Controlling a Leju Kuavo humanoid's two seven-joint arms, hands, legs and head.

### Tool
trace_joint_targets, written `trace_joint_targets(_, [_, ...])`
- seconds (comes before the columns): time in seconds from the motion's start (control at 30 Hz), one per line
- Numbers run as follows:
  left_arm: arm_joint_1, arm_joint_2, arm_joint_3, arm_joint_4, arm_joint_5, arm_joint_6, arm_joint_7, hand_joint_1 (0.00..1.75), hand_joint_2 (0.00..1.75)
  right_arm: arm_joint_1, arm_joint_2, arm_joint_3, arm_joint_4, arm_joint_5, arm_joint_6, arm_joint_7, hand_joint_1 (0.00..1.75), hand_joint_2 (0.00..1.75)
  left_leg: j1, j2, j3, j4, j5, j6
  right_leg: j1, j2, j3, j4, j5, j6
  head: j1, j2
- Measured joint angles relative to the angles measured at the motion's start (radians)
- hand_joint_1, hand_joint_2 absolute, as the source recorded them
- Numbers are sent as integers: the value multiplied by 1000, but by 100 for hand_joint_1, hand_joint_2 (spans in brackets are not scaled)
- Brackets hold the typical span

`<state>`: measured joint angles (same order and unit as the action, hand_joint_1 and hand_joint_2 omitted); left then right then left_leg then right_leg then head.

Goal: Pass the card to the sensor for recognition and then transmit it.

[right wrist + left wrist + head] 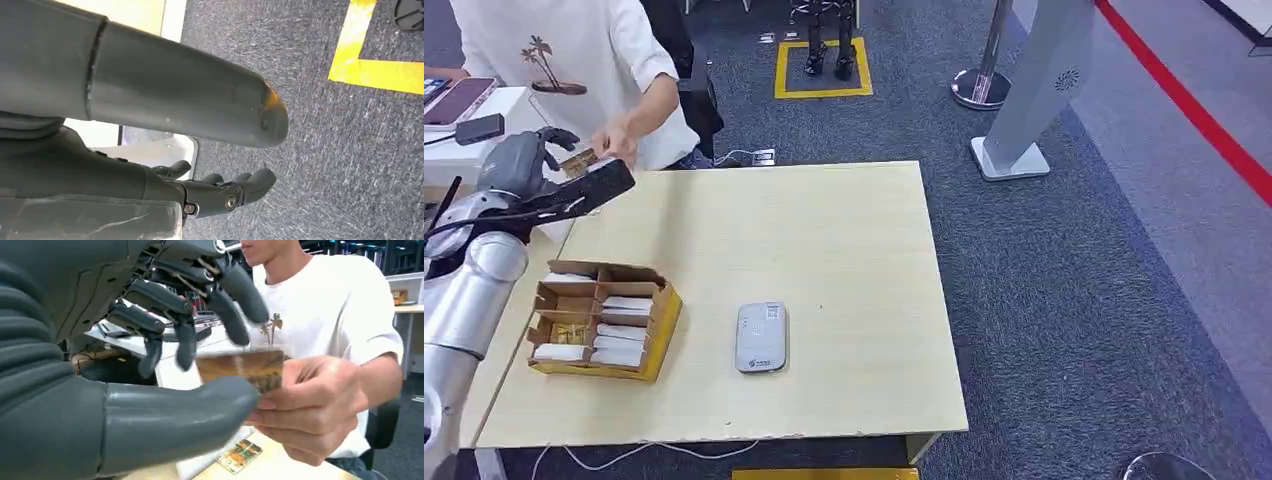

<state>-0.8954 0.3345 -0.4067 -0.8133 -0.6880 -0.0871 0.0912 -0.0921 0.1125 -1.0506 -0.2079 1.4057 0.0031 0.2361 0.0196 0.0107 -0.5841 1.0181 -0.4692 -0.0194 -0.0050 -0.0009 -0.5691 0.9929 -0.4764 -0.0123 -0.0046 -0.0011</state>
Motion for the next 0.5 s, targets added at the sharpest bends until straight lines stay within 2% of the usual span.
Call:
trace_joint_targets(0.17, [0, -3, 0, -8, 31, 8, -8, 0, 0, 1, 0, 0, 0, -2, 0, 0, 0, 0, 0, 0, 0, 0, 0, 0, 0, 0, 0, 0, 0, 0, 0, 0])
trace_joint_targets(0.33, [35, 0, 10, -64, 116, 51, -44, 0, 0, 3, 0, 0, 0, -14, -3, 0, 0, 0, 0, 0, 0, 0, 0, 0, 0, 0, 1, 0, 0, 0, 0, 0])
trace_joint_targets(0.4, [86, -2, 34, -120, 196, 86, -79, 0, 0, 4, 0, 0, 0, -16, -6, -2, 0, 0, 0, 0, 0, 0, 0, 0, 0, 0, 1, 0, 0, 0, 1, 0])
trace_joint_targets(0.5, [216, -27, 112, -240, 394, 125, -161, 0, 0, 6, 3, 0, 0, -17, -17, -2, 0, 0, -2, 1, 1, 0, -1, 1, -1, 1, 0, 0, -1, 1, 0, 0])
